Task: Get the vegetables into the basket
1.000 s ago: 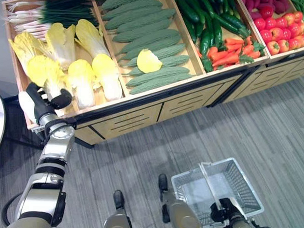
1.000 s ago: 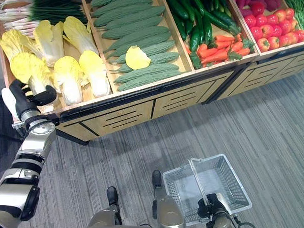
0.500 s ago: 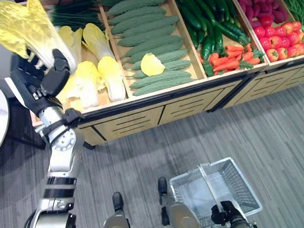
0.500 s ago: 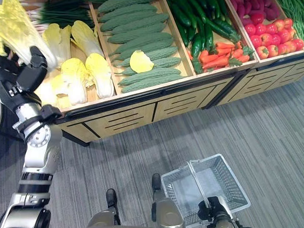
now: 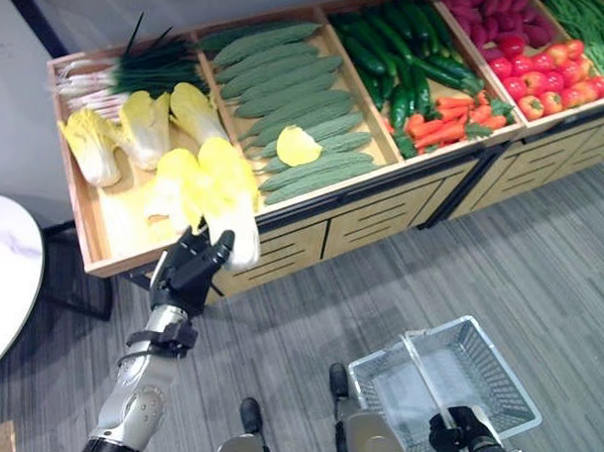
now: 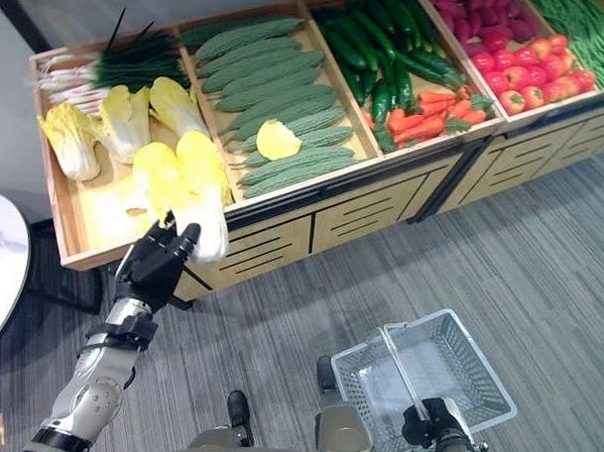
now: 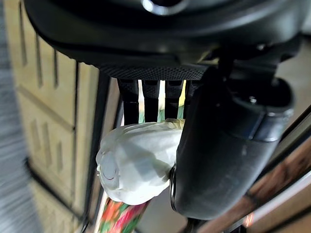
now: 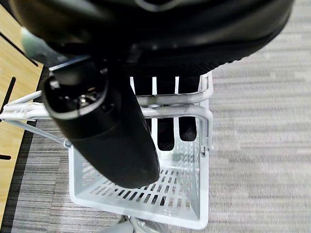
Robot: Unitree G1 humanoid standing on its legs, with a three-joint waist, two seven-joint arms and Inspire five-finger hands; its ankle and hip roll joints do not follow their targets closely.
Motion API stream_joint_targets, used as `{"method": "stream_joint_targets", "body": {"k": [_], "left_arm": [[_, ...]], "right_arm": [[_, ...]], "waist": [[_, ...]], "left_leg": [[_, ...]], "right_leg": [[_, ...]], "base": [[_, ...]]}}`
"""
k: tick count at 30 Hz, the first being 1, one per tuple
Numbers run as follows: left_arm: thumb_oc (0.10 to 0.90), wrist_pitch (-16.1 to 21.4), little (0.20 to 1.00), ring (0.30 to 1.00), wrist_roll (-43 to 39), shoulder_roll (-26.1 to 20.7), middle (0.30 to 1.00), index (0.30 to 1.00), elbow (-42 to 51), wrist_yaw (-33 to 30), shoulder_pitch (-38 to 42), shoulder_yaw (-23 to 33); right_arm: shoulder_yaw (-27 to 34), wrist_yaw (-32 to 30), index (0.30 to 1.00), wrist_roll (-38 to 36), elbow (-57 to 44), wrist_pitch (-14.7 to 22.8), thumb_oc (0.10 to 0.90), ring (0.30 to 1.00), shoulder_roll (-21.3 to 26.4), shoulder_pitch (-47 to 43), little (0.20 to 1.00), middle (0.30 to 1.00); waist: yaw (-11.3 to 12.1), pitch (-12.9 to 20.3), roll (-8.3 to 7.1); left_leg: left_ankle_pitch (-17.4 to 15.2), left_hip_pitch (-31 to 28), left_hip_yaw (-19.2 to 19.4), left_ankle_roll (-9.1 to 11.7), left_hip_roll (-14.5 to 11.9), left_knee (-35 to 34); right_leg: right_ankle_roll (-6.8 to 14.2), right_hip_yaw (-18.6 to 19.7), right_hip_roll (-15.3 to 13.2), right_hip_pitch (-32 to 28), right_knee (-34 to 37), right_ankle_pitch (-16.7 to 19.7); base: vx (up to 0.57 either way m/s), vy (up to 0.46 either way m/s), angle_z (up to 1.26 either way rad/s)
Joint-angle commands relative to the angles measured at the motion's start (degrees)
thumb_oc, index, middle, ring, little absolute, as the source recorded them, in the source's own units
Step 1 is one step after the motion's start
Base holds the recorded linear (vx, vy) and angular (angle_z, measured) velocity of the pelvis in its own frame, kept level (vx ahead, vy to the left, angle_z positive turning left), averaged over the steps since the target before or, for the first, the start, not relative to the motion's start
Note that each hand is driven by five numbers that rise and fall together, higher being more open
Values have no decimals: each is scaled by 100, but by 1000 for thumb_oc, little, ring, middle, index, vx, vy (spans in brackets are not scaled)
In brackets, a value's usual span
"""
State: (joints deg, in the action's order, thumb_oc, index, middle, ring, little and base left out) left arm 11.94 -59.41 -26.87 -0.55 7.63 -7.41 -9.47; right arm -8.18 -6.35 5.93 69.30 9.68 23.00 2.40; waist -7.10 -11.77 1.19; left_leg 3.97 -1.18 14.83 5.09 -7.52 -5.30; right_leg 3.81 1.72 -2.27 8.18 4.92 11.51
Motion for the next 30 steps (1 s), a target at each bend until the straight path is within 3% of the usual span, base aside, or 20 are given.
{"method": "stream_joint_targets", "body": {"k": [1,2,3,8,12,13,15,17,18,19,20,21,24,25,26,27,28,30], "left_arm": [[400,439,300,300,-124,-235,300,300,706,608,567,153],[400,439,300,300,-125,-236,300,300,705,608,568,151],[400,393,300,300,-100,-281,300,300,590,700,711,-57],[400,413,300,300,78,-360,300,300,469,646,888,-286],[400,401,300,300,123,-400,300,300,426,639,1078,-469],[400,432,300,300,185,-420,300,300,390,628,1186,-544],[400,481,300,300,243,-466,300,300,358,601,1236,-600],[400,462,300,300,319,-530,300,300,321,561,1291,-621],[400,462,300,300,319,-530,300,300,321,561,1291,-621],[400,423,300,300,377,-559,300,300,293,569,1296,-589],[400,423,300,300,377,-559,300,300,293,569,1296,-589],[400,403,300,300,405,-570,300,300,302,576,1276,-532],[400,366,300,300,486,-576,300,300,399,583,1172,-451],[400,365,300,300,585,-594,300,300,502,597,1011,-321],[400,365,300,300,585,-594,300,300,504,597,1010,-320],[400,335,300,300,604,-579,300,300,510,587,887,-217],[400,313,300,300,554,-568,300,300,468,650,799,-107],[400,317,300,300,529,-568,300,300,461,683,783,-58]], "right_arm": [[-37,29,300,-53,60,204,400,300,59,203,300,300],[-35,29,300,-53,60,203,400,300,58,204,300,300],[66,6,300,-141,141,170,400,300,67,151,300,300],[91,2,300,-151,147,139,400,300,95,117,300,300],[148,26,300,-151,94,88,400,300,41,202,300,300],[168,10,300,-220,63,70,400,300,30,158,300,300],[188,-2,300,-296,-9,61,400,300,-14,129,300,300],[123,9,300,-316,-51,63,400,300,-86,148,300,300],[123,9,300,-316,-51,63,400,300,-86,148,300,300],[72,14,300,-311,-8,49,400,300,-89,101,300,300],[72,14,300,-311,-8,49,400,300,-89,101,300,300],[45,1,300,-268,49,35,400,300,-99,75,300,300],[42,6,300,-232,38,29,400,300,-87,42,300,300],[37,-31,300,-206,116,10,400,300,-84,-73,300,300],[37,-32,300,-206,117,10,400,300,-85,-74,300,300],[32,-42,300,-207,139,3,400,300,-87,-141,300,300],[-15,-48,300,-199,18,43,400,300,-121,-130,300,300],[0,-41,300,-202,40,40,400,300,-140,-122,300,300]], "waist": [[5,266,-517],[7,268,-518],[-18,203,-564],[-46,105,-597],[-195,27,-629],[-267,-57,-653],[-342,-178,-659],[-344,-251,-601],[-344,-251,-601],[-238,-284,-470],[-239,-284,-470],[-68,-234,-366],[46,-198,-353],[248,-102,-377],[250,-103,-377],[376,4,-469],[428,77,-562],[401,138,-581]], "left_leg": [[-400,-127,-210,156,-97,475],[-409,-117,-211,155,-97,491],[-617,34,-213,89,-9,910],[-772,98,-167,-24,123,1073],[-811,96,-81,-168,386,976],[-819,123,-5,-195,473,962],[-823,104,156,-230,475,922],[-759,157,320,-281,415,904],[-759,157,320,-281,415,904],[-661,227,518,-334,335,810],[-661,227,518,-334,335,810],[-700,258,739,-344,245,808],[-704,282,1007,-355,183,841],[-698,328,1335,-355,52,907],[-699,327,1337,-355,51,908],[-690,341,1591,-322,0,992],[-649,290,1825,-234,-78,1032],[-664,290,1915,-189,-154,1146]], "right_leg": [[760,414,-727,146,-248,-171],[761,416,-729,150,-250,-172],[798,477,-806,183,-376,-178],[892,584,-881,277,-551,-142],[1094,701,-1099,518,-804,283],[1119,780,-1151,682,-785,708],[1119,726,-1177,844,-696,1093],[1091,269,-1214,962,-913,792],[1091,269,-1214,962,-914,792],[865,-379,-1304,895,-1340,257],[865,-380,-1304,895,-1339,257],[831,-972,-1503,638,-1931,-169],[772,-1297,-1662,395,-2166,-353],[785,-1657,-1870,129,-2312,-411],[785,-1655,-1870,129,-2313,-410],[833,-1811,-1831,-218,-2047,-350],[862,-1947,-1743,-196,-1712,-353],[872,-1981,-1664,-266,-1459,-392]], "base": [[-2,13,-19],[-24,72,-19],[-26,69,-16],[-50,123,-9],[-72,177,-3],[-93,128,-6],[-114,139,-19],[-111,128,-51],[-196,205,-63],[-137,140,-45],[-185,270,-73],[-44,130,-67],[-107,88,-85],[-67,-25,-82],[-88,-84,-104],[-21,-165,-118],[-15,-223,-139],[22,-197,-110]]}}
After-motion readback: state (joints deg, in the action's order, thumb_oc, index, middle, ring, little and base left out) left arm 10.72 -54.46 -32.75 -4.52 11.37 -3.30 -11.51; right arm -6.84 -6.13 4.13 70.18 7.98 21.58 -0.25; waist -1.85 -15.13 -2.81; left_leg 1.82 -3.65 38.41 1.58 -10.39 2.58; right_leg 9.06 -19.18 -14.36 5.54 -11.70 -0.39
